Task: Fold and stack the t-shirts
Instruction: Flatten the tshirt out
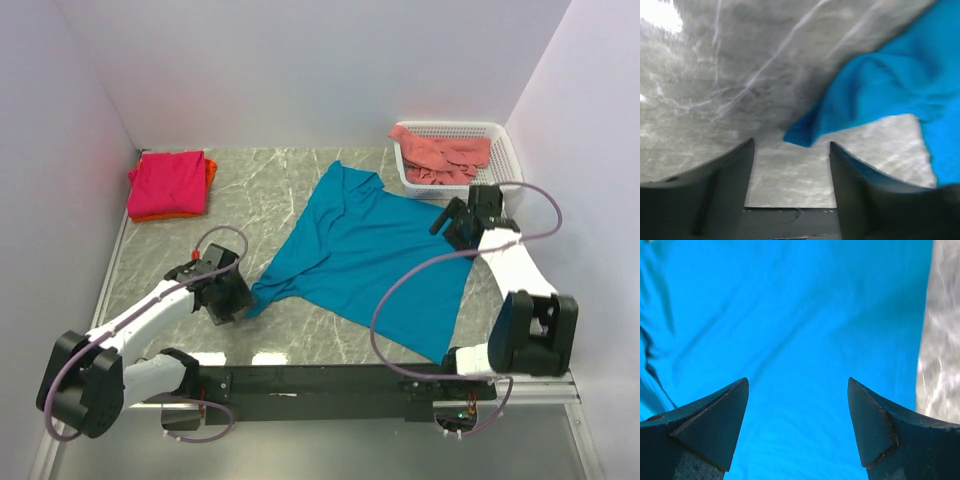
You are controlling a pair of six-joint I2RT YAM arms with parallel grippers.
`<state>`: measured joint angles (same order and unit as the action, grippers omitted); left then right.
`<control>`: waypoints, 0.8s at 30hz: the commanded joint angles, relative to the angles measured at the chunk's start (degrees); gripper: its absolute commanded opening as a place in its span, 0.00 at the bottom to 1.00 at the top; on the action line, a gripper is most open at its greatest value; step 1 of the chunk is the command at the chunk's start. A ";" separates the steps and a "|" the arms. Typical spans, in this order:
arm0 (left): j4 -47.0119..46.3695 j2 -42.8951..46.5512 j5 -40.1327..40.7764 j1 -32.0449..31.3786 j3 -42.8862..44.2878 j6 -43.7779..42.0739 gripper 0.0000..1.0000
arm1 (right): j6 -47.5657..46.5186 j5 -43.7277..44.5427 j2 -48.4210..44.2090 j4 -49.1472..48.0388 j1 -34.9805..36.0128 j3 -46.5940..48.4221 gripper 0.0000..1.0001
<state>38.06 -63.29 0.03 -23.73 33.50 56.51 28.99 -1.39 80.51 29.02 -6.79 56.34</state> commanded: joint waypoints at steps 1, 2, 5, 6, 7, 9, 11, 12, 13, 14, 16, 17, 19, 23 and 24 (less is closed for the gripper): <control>-2.90 -2.01 -1.52 -1.14 -2.73 0.88 0.58 | 1.77 -0.02 -6.49 -0.98 0.81 -6.57 0.86; -3.78 -3.15 -2.66 -1.67 -3.08 0.88 0.56 | 1.86 -0.45 -7.81 -0.72 0.90 -7.90 0.86; -6.42 -5.09 -3.55 -3.51 -3.53 0.88 0.50 | 2.21 0.42 -12.73 1.48 0.99 -12.20 0.87; -6.60 -5.44 -3.29 -3.78 -3.35 0.88 0.49 | 2.56 0.42 -15.18 2.88 0.99 -13.96 0.87; -6.95 -5.79 -2.94 -4.22 -3.18 0.88 0.49 | 2.82 0.16 -16.60 3.24 0.99 -14.93 0.87; -7.91 -6.85 -2.67 -4.57 -2.74 0.71 0.49 | 3.44 -1.24 -20.19 5.07 1.07 -17.38 0.87; -9.31 -7.55 -3.11 -4.92 -2.47 0.36 0.46 | 4.05 -2.04 -22.40 6.66 1.07 -18.71 0.87; -9.67 -7.81 -3.72 -5.01 -2.38 0.09 0.40 | 4.40 -2.13 -24.50 8.58 1.07 -19.85 0.87; -9.94 -7.82 -3.90 -5.28 -2.38 0.00 0.25 | 4.84 -1.95 -25.65 9.65 1.16 -20.47 0.88; -9.94 -7.99 -3.90 -5.63 -2.30 0.09 0.14 | 6.50 -1.69 -26.97 10.61 1.16 -21.09 0.88; -9.59 -7.91 -3.81 -5.80 -2.03 -0.43 0.01 | 8.96 -3.08 -31.28 13.68 1.16 -23.37 0.88; -9.67 -7.03 -3.73 -6.07 -2.03 -0.61 0.01 | 10.28 -4.66 -32.94 14.48 1.07 -24.33 0.88; -9.94 -5.54 -3.29 -6.16 -2.12 -0.52 0.01 | 11.43 -5.91 -37.08 19.65 1.16 -25.84 0.88; -10.03 -1.59 -1.97 -6.16 -1.42 -0.52 0.01 | 13.02 -9.15 -41.66 27.05 1.16 -27.51 0.89; -9.85 -1.14 -1.62 -6.16 -1.24 -0.35 0.01 | 13.11 -9.33 -42.53 29.06 1.16 -28.20 0.89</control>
<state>29.32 -67.02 -3.38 -29.63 31.27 56.64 39.72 -7.97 40.12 50.22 -5.98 29.19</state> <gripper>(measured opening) 0.021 0.885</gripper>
